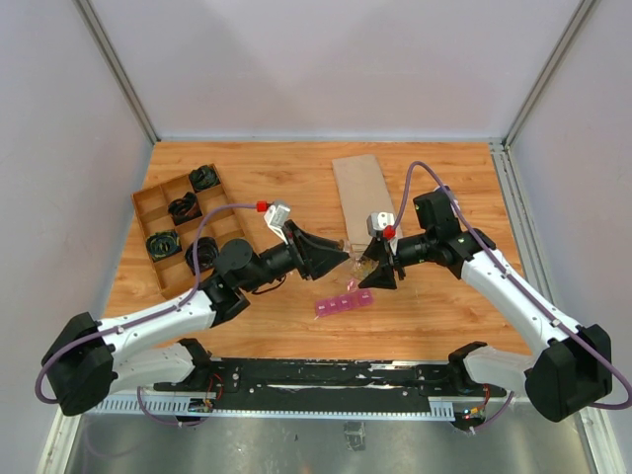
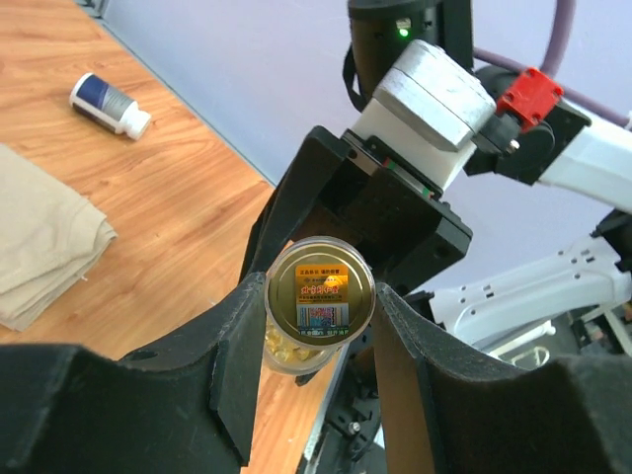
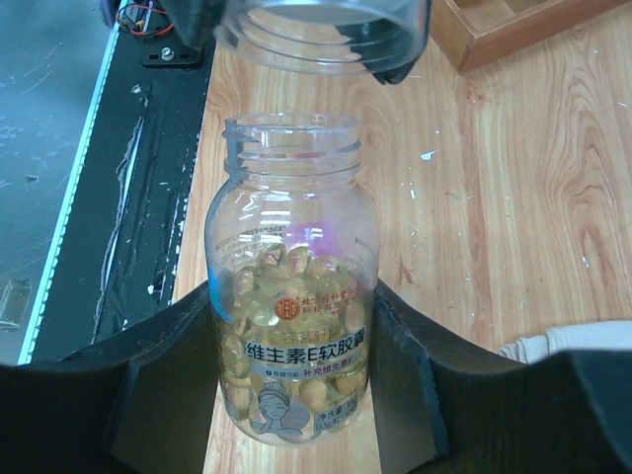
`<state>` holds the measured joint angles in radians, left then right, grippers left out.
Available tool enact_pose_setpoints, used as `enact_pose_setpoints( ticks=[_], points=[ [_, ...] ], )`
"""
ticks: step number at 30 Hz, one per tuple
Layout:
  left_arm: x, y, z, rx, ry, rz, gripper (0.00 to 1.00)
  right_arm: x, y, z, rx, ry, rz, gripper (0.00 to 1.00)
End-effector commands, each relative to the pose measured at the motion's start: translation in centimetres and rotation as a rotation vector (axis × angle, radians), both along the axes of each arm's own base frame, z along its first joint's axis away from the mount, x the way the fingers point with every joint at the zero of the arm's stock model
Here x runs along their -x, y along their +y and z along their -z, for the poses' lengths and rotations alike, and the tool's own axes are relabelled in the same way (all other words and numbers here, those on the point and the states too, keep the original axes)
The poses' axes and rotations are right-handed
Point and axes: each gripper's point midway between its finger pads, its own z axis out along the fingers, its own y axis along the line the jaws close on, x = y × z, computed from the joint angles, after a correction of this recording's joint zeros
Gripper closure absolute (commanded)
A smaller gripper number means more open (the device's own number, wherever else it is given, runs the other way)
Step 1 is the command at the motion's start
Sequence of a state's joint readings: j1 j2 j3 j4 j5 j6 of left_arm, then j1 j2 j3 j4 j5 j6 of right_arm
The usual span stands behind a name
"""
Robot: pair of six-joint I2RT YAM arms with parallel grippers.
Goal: Sort the pills into containers
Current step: Unscrew the lid of the pill bottle, then place the lid of the pill bottle at the center of the board.
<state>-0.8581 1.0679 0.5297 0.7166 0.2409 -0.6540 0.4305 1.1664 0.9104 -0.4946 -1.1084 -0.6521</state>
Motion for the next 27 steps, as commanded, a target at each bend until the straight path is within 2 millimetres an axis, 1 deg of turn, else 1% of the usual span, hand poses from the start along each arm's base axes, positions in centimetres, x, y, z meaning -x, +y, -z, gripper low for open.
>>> enact_pose_setpoints(
  ticks=[1,5,7,11,13,16,19,23,27],
  points=[
    [-1.3,0.6,-0.8,0.023,0.088,-0.09,0.94,-0.2,0.0,-0.8,-0.009,-0.019,0.003,0.97],
    [-3.0,2.9,1.3,-0.043,0.108,-0.246,0.94,-0.2,0.0,-0.9,-0.01,-0.024,0.004,0.97],
    [-4.1,4.4,3.2,-0.094,0.129,-0.344,0.93,-0.2,0.0,-0.9,-0.011,-0.024,0.003,0.97],
    [-5.7,6.8,8.5,-0.253,0.197,-0.48,0.93,-0.2,0.0,-0.9,-0.01,-0.023,0.003,0.96],
    [-6.3,7.5,11.6,-0.344,0.243,-0.517,0.92,-0.2,0.0,-0.9,-0.011,-0.023,0.003,0.96],
    [-7.0,8.4,15.6,-0.474,0.291,-0.562,0.9,-0.2,0.0,-0.8,-0.009,-0.023,0.004,0.96],
    [-7.7,9.4,18.7,-0.591,0.314,-0.621,0.89,-0.2,0.0,-0.8,-0.007,-0.021,0.005,0.97],
    [-8.9,11.0,22.1,-0.74,0.346,-0.709,0.83,-0.3,-0.1,-0.7,-0.005,-0.021,0.007,0.96],
    [-9.5,11.6,24.2,-0.819,0.374,-0.739,0.78,-0.3,-0.1,-0.7,-0.005,-0.021,0.007,0.96]
  ],
)
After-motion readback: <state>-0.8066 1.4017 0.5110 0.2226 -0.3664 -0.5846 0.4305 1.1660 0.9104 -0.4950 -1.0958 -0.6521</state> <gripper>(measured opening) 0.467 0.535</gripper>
